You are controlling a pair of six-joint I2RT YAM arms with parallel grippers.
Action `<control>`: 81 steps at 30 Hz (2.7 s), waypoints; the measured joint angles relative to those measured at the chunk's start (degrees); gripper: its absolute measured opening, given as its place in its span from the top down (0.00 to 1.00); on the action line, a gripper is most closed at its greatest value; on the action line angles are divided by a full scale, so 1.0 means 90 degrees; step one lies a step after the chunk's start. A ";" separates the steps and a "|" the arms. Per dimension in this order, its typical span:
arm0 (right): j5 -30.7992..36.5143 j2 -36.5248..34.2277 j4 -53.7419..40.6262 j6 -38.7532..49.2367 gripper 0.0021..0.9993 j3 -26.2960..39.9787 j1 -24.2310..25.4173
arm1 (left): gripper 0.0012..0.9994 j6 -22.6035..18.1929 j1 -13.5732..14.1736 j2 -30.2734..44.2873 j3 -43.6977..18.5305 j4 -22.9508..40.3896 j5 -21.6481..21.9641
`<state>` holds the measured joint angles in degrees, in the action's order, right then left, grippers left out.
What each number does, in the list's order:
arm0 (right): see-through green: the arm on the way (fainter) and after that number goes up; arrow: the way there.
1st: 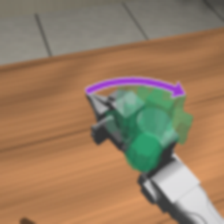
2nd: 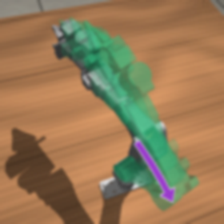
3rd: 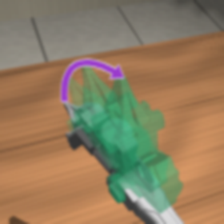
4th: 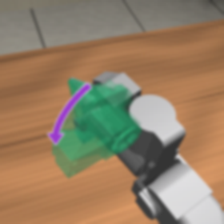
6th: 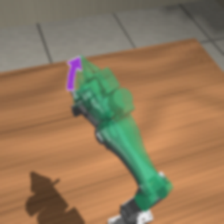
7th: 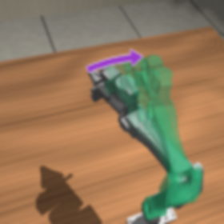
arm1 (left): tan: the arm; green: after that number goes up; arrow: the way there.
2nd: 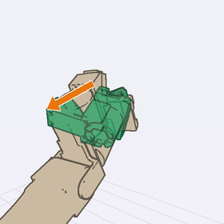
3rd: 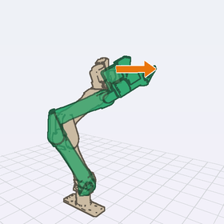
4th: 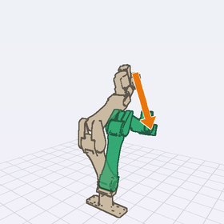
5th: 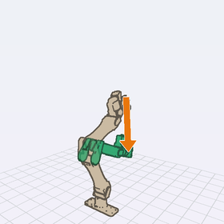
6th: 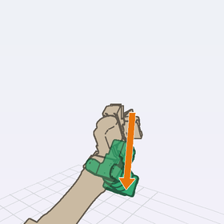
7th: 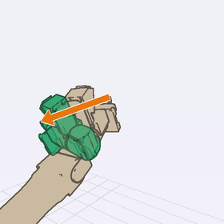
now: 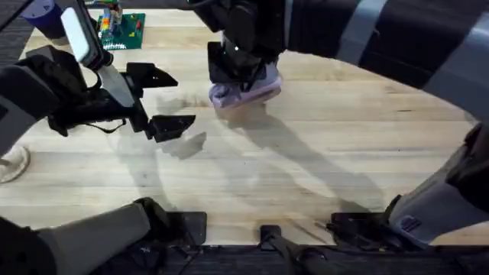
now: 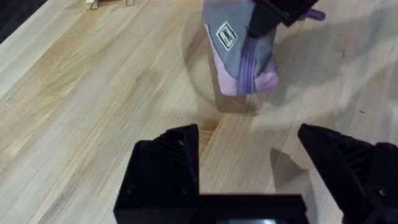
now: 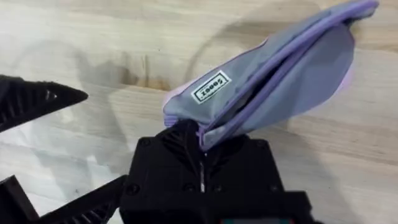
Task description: Unzip the bag, pick up the pens from the table one at a time and place them inside, then zip the bag closed.
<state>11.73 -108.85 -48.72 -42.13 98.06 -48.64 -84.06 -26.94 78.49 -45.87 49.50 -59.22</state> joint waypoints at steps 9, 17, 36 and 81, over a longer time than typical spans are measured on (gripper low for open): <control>0.0193 0.0029 0.0103 0.0019 0.97 -0.0005 0.0002 | 0.01 -0.0001 0.0000 0.0000 0.0000 0.0000 0.0000; 0.0232 0.0031 0.0124 0.0019 0.97 -0.0005 0.0000 | 0.01 -0.0001 0.0000 0.0001 0.0000 0.0000 0.0000; 0.0626 0.0365 0.0222 0.0017 0.97 -0.0010 0.0002 | 0.01 -0.0001 0.0000 -0.0001 0.0000 0.0000 0.0000; 0.1075 0.0748 -0.0194 0.0164 0.00 0.0044 0.0002 | 0.01 -0.0001 0.0000 -0.0001 0.0000 0.0000 -0.0015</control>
<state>21.41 -102.13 -50.46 -40.65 98.45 -48.62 -84.07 -26.94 78.48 -45.87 49.50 -59.35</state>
